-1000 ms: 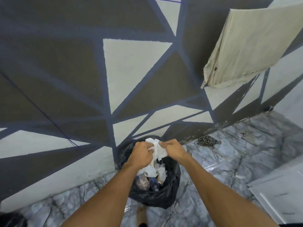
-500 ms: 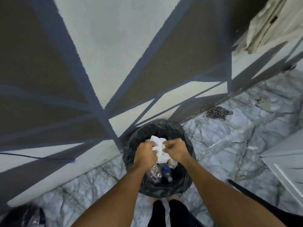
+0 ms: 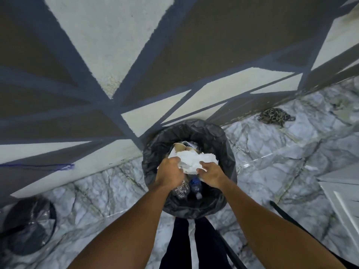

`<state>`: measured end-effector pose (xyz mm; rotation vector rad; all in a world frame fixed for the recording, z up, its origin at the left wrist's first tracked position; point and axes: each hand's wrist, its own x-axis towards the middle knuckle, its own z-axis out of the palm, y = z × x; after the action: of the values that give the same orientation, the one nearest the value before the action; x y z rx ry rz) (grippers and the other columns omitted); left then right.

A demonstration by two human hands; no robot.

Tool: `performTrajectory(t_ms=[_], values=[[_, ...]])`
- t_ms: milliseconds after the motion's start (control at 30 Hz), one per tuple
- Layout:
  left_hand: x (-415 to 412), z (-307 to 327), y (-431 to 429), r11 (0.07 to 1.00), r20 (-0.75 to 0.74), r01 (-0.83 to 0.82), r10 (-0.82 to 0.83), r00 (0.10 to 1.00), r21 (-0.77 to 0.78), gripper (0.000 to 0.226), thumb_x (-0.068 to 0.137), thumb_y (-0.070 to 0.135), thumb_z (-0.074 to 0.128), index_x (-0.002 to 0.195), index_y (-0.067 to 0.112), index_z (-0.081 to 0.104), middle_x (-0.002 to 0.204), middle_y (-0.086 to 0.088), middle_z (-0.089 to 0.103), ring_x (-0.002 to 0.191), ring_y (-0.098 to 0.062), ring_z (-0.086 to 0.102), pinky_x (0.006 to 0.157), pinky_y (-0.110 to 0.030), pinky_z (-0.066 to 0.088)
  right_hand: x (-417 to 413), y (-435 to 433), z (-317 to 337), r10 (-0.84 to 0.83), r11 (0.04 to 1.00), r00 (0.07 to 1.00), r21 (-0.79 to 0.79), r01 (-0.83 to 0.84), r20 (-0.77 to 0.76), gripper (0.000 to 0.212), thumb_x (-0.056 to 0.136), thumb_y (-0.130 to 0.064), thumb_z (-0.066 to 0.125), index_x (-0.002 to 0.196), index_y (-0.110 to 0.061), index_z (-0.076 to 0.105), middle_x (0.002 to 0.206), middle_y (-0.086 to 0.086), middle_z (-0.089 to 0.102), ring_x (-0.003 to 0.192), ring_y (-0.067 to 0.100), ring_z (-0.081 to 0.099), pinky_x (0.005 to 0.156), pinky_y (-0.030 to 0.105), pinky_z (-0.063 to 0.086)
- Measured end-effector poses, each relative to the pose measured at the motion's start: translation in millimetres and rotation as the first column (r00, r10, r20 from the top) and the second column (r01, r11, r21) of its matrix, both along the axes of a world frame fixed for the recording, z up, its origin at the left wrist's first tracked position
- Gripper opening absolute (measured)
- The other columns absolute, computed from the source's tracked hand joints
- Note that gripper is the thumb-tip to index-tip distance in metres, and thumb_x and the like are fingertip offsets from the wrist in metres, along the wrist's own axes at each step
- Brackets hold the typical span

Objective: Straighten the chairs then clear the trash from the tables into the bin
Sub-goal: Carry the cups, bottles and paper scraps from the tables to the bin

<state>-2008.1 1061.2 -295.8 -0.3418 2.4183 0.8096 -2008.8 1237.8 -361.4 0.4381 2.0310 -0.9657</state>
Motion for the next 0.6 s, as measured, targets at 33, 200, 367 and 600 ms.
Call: performTrajectory(t_ms=[33, 200, 367, 600], values=[[3.0, 3.8, 0.6, 1.000, 0.003, 0.003, -0.003, 1.000, -0.003, 0.042, 0.082, 0.014, 0.067, 0.124, 0.011, 0.067, 0.127, -0.014, 0.064, 0.113, -0.030, 0.062, 0.097, -0.038, 0.051, 1.0, 2.6, 0.8, -0.004, 1.000, 1.000, 0.008, 0.004, 0.002, 0.050, 0.092, -0.033, 0.064, 0.136, -0.010, 0.056, 0.144, 0.004, 0.051, 0.132, 0.021, 0.048, 0.113, 0.029, 0.035], [18.2, 25.1, -3.8, 0.998, 0.023, -0.056, 0.057, 0.998, -0.013, 0.039, 0.075, 0.027, 0.060, 0.111, 0.018, 0.071, 0.110, -0.011, 0.070, 0.100, -0.029, 0.066, 0.086, -0.038, 0.056, -0.4, 2.3, 31.4, 0.002, 0.999, 1.000, -0.053, -0.003, -0.025, 0.020, 0.090, -0.021, 0.066, 0.105, -0.009, 0.072, 0.103, -0.002, 0.068, 0.098, 0.012, 0.061, 0.079, 0.018, 0.044], [34.9, 75.2, -21.4, 0.984, -0.065, -0.180, 0.181, 0.981, 0.009, 0.026, 0.077, 0.022, 0.062, 0.099, 0.017, 0.073, 0.102, 0.003, 0.072, 0.089, -0.017, 0.065, 0.084, -0.030, 0.055, -3.2, -38.1, 66.0, 0.245, 0.959, 0.952, -0.100, -0.266, -0.182, 0.020, 0.083, -0.012, 0.058, 0.067, -0.015, 0.069, 0.075, 0.000, 0.068, 0.078, 0.019, 0.063, 0.074, 0.041, 0.054], [106.4, 157.6, -118.0, 0.892, -0.267, -0.430, 0.385, 0.883, -0.137, 0.037, 0.079, 0.018, 0.061, 0.115, 0.014, 0.070, 0.115, -0.009, 0.071, 0.109, -0.029, 0.064, 0.091, -0.031, 0.049, 13.6, -172.7, 175.9, 0.580, 0.728, 0.666, -0.068, -0.682, -0.469, 0.024, 0.084, -0.017, 0.057, 0.101, -0.017, 0.074, 0.100, 0.003, 0.075, 0.093, 0.021, 0.068, 0.087, 0.033, 0.055]])
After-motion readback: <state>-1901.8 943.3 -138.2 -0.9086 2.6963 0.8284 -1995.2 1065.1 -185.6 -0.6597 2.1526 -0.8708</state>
